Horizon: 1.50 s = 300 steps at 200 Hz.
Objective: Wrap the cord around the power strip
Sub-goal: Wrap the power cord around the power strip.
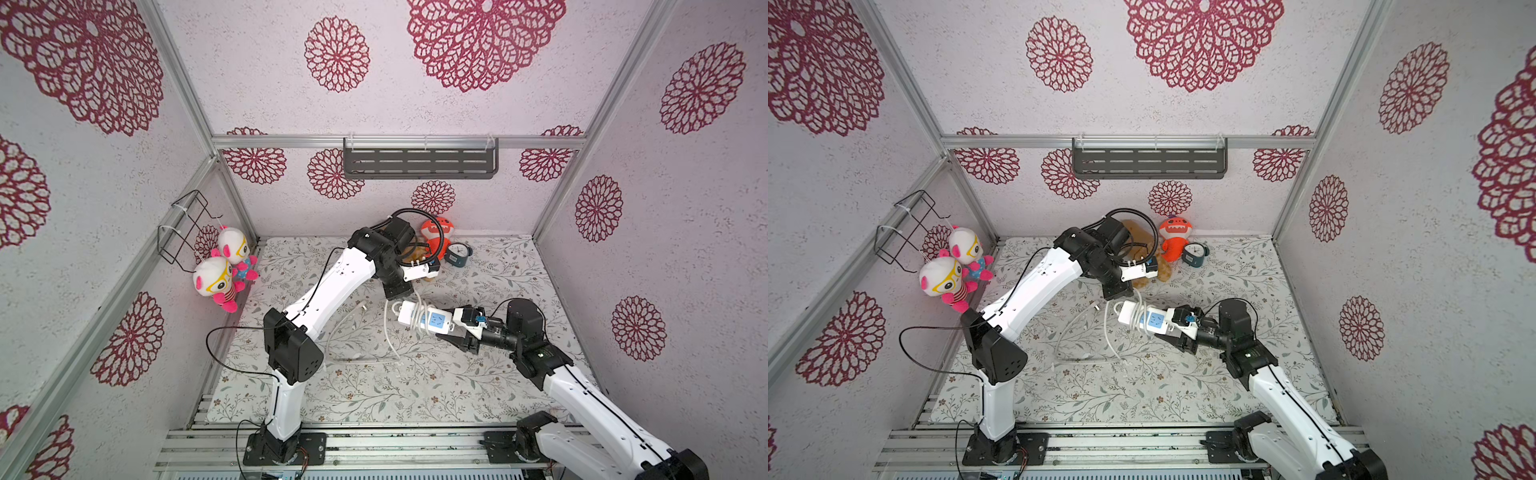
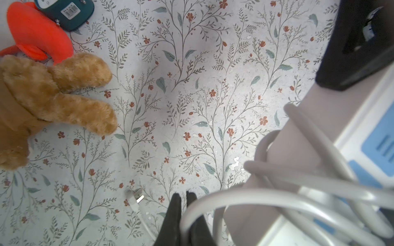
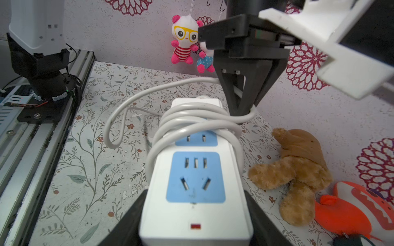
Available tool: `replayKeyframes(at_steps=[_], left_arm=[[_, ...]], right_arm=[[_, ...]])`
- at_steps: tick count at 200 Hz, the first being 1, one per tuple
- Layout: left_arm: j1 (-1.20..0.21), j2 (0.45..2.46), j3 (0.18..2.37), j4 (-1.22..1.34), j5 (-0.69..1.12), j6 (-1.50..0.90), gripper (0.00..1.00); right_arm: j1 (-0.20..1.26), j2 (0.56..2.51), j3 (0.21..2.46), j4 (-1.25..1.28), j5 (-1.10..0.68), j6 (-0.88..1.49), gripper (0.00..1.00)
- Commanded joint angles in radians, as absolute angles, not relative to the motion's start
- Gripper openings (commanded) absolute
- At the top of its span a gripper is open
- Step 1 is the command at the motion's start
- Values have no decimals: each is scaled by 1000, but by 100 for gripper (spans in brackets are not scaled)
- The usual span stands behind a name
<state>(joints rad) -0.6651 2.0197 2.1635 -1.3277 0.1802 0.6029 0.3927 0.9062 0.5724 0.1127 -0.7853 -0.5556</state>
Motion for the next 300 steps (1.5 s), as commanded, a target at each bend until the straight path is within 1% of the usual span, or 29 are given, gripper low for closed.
replayKeyframes(at_steps=[1,34,56,66,82,108,138,159,163,179,202,220,226,241,243,245,260,268,283,287,300], left_arm=[[-632,2002,2170,-1210,8,645,7],[-626,2016,2210,-1198,159,632,17],[-614,2043,2267,-1221,257,622,30],[-613,2046,2271,-1218,275,618,39],[-613,2045,2262,-1217,284,613,46],[-606,2023,2212,-1191,292,600,49],[-575,2000,2154,-1128,394,541,52],[-542,1974,2063,-1016,484,462,56],[-536,1932,2037,-987,496,443,56],[-504,1879,1928,-850,571,366,60],[-463,1803,1759,-614,686,217,67],[-446,1759,1644,-457,718,118,72],[-442,1748,1613,-412,726,90,77],[-433,1734,1547,-324,753,28,80],[-434,1734,1542,-316,757,21,85],[-434,1733,1538,-310,759,16,88],[-433,1741,1526,-292,775,-11,92],[-433,1745,1526,-285,783,-24,97],[-435,1750,1518,-271,798,-47,100],[-435,1750,1511,-263,799,-53,97],[-435,1745,1481,-233,801,-71,97]], right_arm=[[420,888,625,145,-968,-596,22],[420,894,626,247,-1009,-530,22],[420,903,632,285,-1024,-506,22],[420,908,636,284,-1029,-505,22],[420,906,631,303,-1027,-500,22],[418,883,599,414,-1014,-429,22],[419,880,579,543,-1010,-352,22],[417,881,560,637,-991,-304,22],[417,879,557,649,-985,-298,22],[415,880,551,673,-966,-289,22],[414,881,544,679,-916,-289,22],[413,885,533,711,-881,-278,23],[413,889,527,734,-870,-269,22],[413,901,518,791,-850,-244,22],[413,902,517,799,-849,-242,22],[413,906,517,806,-848,-237,22],[411,928,518,858,-844,-208,22],[412,940,517,893,-839,-192,23],[411,960,512,968,-818,-157,22],[411,964,511,985,-810,-149,22],[411,979,511,1033,-782,-129,22]])
